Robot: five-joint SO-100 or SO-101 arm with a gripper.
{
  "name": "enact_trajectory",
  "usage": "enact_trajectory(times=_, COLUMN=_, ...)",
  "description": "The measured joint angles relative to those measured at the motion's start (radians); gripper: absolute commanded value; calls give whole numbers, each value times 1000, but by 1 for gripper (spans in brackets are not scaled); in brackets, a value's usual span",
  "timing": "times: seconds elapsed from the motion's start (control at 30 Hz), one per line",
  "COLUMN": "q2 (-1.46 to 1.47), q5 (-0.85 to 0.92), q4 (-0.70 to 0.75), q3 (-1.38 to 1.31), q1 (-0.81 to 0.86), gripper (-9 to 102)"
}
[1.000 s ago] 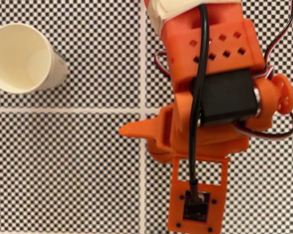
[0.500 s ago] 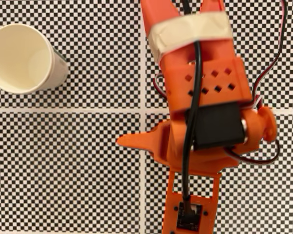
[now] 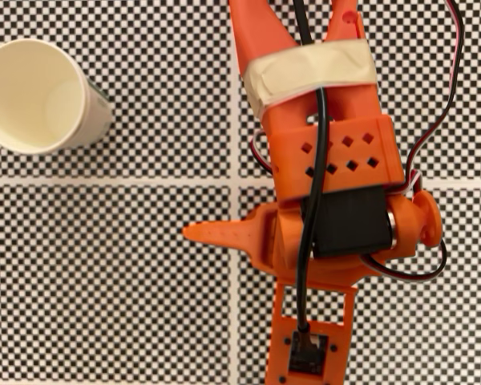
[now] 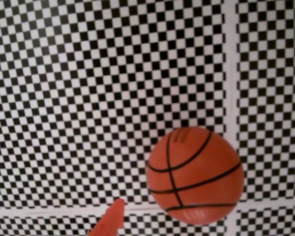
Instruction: Grasp basketball and place into cup.
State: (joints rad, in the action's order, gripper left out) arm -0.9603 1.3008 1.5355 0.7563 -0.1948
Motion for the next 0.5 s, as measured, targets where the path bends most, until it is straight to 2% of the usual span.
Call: enact_trajectory(times=0.5, q2=120, q5=2, q4=0, q3=-83, q1=35, gripper=77)
